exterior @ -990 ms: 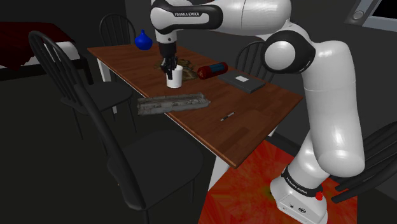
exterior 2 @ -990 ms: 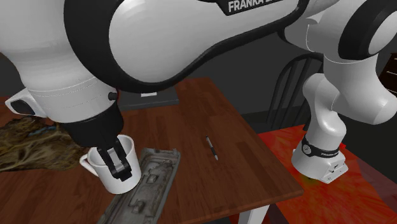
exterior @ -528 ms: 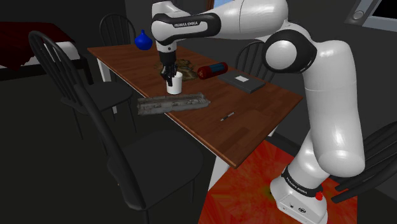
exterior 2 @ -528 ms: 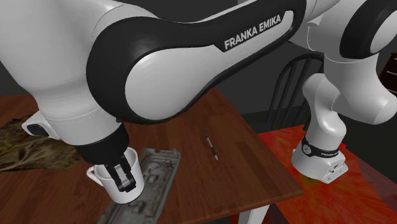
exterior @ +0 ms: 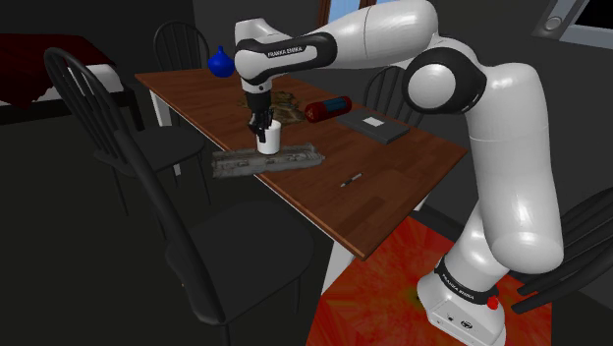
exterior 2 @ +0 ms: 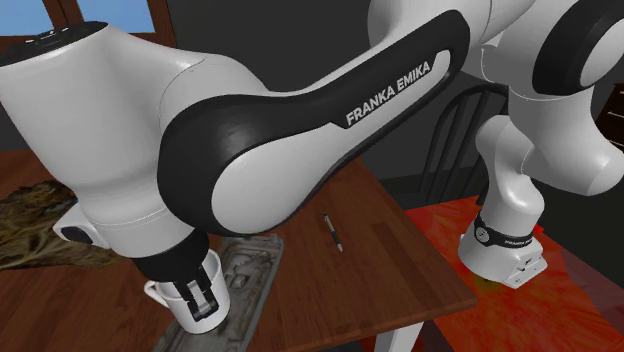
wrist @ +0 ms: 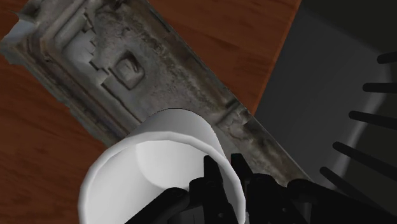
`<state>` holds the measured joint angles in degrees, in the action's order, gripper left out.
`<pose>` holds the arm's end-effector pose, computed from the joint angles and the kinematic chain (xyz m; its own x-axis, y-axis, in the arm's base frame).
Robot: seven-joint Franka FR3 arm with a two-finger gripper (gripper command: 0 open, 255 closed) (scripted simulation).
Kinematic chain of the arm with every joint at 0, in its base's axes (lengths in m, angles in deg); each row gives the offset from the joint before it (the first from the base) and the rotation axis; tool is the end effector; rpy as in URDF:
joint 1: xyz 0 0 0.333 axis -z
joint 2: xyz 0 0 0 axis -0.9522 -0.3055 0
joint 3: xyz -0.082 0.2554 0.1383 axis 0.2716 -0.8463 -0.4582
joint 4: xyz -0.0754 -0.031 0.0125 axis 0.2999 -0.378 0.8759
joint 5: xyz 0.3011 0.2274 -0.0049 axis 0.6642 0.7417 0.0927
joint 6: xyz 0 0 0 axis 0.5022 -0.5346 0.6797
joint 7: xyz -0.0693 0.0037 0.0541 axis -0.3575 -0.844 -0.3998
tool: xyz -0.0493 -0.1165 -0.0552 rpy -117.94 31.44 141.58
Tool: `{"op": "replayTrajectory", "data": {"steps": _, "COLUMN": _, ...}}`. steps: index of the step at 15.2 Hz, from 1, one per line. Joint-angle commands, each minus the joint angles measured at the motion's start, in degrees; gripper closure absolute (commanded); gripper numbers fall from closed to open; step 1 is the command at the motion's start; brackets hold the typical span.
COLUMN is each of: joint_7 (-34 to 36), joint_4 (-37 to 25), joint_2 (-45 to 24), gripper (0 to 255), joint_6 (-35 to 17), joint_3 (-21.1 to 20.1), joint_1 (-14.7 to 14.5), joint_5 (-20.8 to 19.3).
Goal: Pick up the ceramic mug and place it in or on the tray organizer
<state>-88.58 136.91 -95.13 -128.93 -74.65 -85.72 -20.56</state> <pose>0.6734 0.1017 0.3599 0.9294 0.3525 -0.1092 0.3605 -0.9306 0.0641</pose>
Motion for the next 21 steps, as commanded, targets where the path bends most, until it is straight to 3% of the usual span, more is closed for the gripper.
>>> {"op": "replayTrajectory", "data": {"steps": 1, "joint_7": 0.00, "joint_4": 0.17, "joint_2": 0.05, "gripper": 255, "joint_6": -0.16, "joint_3": 0.00, "joint_1": 0.01, "joint_5": 0.00}}
{"op": "replayTrajectory", "data": {"steps": 5, "joint_7": 0.00, "joint_4": 0.17, "joint_2": 0.05, "gripper": 255, "joint_6": -0.16, "joint_3": 0.00, "joint_1": 0.01, "joint_5": 0.00}}
{"op": "replayTrajectory", "data": {"steps": 6, "joint_7": -0.01, "joint_4": 0.16, "joint_2": 0.05, "gripper": 0, "joint_6": -0.16, "joint_3": 0.00, "joint_1": 0.01, "joint_5": 0.00}}
{"op": "replayTrajectory", "data": {"steps": 11, "joint_7": -0.01, "joint_4": 0.17, "joint_2": 0.05, "gripper": 0, "joint_6": -0.16, "joint_3": 0.01, "joint_1": 0.01, "joint_5": 0.00}}
{"op": "replayTrajectory", "data": {"steps": 15, "joint_7": -0.12, "joint_4": -8.00, "joint_2": -0.51, "gripper": 0, "joint_6": 7.45, "joint_3": -0.04, "joint_1": -0.09, "joint_5": 0.08}}
{"op": "replayTrajectory", "data": {"steps": 21, "joint_7": -0.12, "joint_4": -8.00, "joint_2": -0.51, "gripper": 0, "joint_6": 7.45, "joint_3": -0.04, "joint_1": -0.09, "joint_5": 0.08}}
